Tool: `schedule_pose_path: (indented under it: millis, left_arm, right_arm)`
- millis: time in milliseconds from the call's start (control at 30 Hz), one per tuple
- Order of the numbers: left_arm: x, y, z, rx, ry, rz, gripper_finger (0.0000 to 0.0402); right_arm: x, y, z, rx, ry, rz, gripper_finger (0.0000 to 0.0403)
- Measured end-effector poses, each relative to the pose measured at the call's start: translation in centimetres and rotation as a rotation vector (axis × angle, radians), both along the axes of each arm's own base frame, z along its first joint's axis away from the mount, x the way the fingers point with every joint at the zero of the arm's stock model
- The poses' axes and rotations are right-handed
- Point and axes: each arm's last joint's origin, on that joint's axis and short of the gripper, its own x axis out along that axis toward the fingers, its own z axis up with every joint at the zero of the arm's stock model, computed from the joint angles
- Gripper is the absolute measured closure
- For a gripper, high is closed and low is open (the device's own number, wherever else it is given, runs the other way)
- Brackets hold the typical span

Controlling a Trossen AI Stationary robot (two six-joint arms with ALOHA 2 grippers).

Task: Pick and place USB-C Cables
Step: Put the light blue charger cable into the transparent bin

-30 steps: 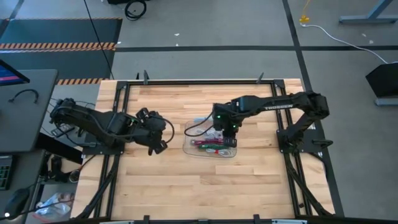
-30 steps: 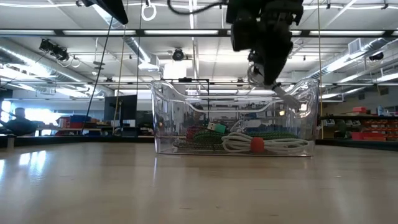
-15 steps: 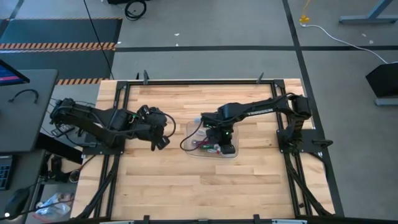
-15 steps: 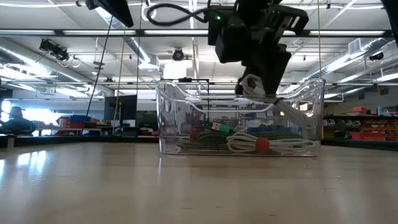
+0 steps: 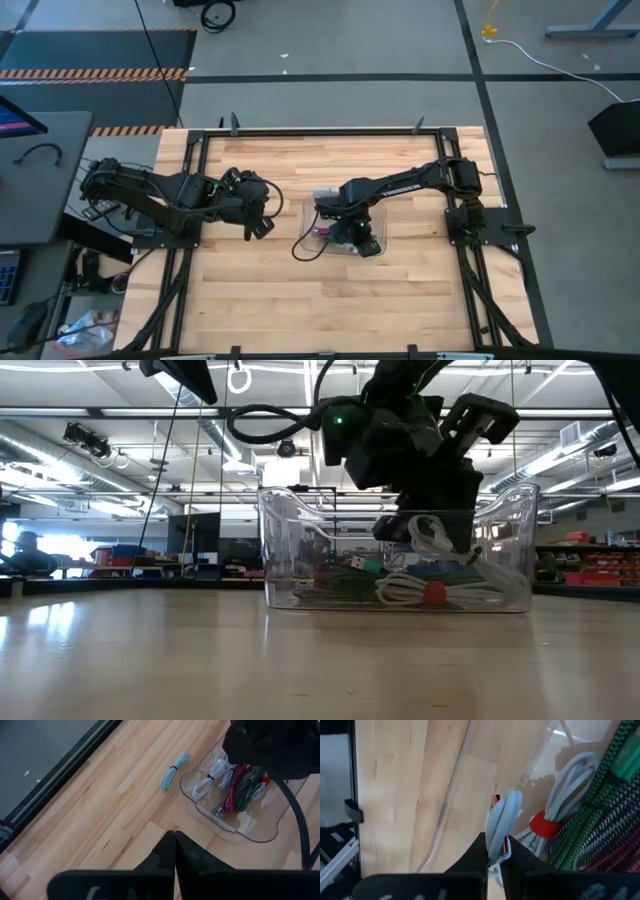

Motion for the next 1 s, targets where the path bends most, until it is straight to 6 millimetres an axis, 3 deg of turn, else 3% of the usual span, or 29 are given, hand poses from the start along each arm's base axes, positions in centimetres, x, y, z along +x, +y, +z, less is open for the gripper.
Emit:
schedule_pose_path:
  millis: [1000]
  left_arm:
    - [0.4,-0.1,0.25,-0.014,-0.051,0.0,0.0398]
  right_arm:
    - [0.75,0.13,-0.46,-0.099,-0.113,0.104,0.0376]
